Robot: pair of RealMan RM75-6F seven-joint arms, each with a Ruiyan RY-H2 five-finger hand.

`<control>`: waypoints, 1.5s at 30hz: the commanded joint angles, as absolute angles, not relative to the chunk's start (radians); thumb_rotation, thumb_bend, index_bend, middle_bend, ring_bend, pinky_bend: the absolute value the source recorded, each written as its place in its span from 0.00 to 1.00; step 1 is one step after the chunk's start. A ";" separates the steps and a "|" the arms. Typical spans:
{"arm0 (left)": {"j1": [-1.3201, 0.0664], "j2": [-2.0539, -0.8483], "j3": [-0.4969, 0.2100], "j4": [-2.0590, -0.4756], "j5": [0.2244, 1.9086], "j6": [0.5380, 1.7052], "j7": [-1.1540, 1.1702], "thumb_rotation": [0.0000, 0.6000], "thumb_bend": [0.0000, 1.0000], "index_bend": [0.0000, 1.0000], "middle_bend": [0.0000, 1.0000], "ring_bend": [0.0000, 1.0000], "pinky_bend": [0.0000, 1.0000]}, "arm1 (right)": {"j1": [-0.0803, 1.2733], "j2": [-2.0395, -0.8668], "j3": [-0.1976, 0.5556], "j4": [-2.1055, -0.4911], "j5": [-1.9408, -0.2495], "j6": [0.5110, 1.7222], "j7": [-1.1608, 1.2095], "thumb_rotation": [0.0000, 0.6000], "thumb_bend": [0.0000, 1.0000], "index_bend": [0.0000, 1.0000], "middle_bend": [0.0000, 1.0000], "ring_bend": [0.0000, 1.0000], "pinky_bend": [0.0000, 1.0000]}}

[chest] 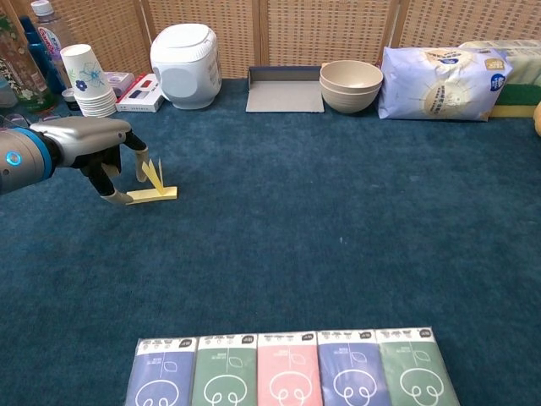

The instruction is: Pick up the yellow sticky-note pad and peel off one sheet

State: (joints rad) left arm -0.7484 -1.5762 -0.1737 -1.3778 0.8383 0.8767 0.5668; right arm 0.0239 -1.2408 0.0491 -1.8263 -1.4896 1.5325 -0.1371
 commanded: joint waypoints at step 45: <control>-0.828 -1.619 -0.132 -1.333 0.705 0.873 0.633 1.00 0.29 0.53 1.00 1.00 0.94 | -0.008 -1.247 0.043 -1.803 -1.470 1.543 -0.115 1.00 0.46 0.04 0.13 0.00 0.05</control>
State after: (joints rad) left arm -0.8278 -1.6192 -0.1326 -1.3326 0.7051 0.8733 0.6332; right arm -0.0081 -1.2475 0.0431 -1.8031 -1.4698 1.5429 -0.1154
